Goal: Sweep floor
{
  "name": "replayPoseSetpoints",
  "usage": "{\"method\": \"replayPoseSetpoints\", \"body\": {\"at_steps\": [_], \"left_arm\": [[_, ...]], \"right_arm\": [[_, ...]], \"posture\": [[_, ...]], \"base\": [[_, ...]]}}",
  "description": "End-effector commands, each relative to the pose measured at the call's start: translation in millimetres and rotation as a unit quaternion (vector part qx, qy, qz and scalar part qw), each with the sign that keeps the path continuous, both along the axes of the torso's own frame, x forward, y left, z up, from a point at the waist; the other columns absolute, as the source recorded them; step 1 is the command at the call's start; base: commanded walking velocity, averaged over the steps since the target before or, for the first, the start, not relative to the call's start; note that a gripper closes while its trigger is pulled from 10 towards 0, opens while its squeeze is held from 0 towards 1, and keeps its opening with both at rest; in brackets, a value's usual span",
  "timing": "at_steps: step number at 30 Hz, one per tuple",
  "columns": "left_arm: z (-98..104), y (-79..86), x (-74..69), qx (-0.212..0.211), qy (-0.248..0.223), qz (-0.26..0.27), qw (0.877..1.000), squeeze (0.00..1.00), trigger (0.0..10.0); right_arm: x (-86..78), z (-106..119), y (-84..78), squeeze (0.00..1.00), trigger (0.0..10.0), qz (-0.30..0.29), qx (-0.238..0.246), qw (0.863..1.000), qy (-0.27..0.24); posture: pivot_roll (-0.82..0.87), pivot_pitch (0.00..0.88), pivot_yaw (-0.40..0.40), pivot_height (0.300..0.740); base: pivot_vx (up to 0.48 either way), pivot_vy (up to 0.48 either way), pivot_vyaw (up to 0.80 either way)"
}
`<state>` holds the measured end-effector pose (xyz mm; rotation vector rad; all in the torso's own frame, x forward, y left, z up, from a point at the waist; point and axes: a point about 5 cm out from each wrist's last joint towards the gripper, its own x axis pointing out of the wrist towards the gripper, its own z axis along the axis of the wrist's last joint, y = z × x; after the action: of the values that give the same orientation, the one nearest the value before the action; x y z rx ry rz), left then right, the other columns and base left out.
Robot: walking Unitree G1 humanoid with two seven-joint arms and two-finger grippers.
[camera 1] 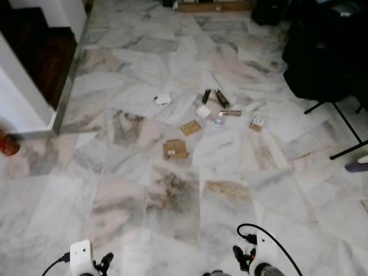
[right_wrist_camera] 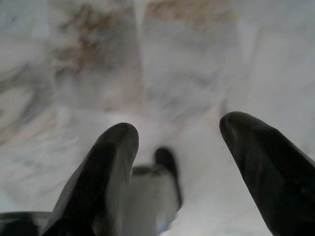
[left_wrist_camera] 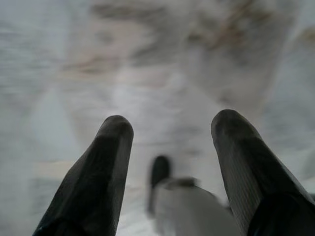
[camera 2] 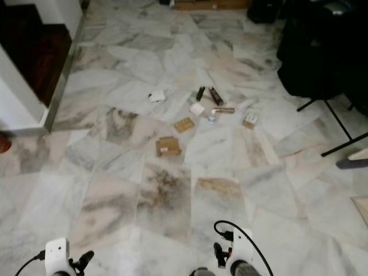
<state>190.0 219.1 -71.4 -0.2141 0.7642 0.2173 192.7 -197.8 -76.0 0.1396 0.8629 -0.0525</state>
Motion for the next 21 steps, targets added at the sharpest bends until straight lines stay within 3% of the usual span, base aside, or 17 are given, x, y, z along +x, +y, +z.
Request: {"method": "replayPoseSetpoints", "body": {"at_steps": [1, 21], "left_arm": [[-4.9, 11.5, -14.7, 0.012, 0.022, 0.007, 1.000, 0.00, 10.0], [-2.8, 16.3, -12.2, 0.011, 0.022, 0.005, 1.000, 0.00, 10.0]], "right_arm": [[4.9, 1.6, 8.3, 0.00, 10.0, 0.004, 0.009, 1.000, -0.010], [6.5, 2.2, 11.1, 0.00, 10.0, 0.005, 0.015, 1.000, -0.015]], "posture": [[-0.10, 0.113, -0.015, 0.740], [-0.11, 0.101, -0.014, 0.740]], "base": [[0.307, 0.000, 0.00], [0.303, 0.000, 0.00]]}}
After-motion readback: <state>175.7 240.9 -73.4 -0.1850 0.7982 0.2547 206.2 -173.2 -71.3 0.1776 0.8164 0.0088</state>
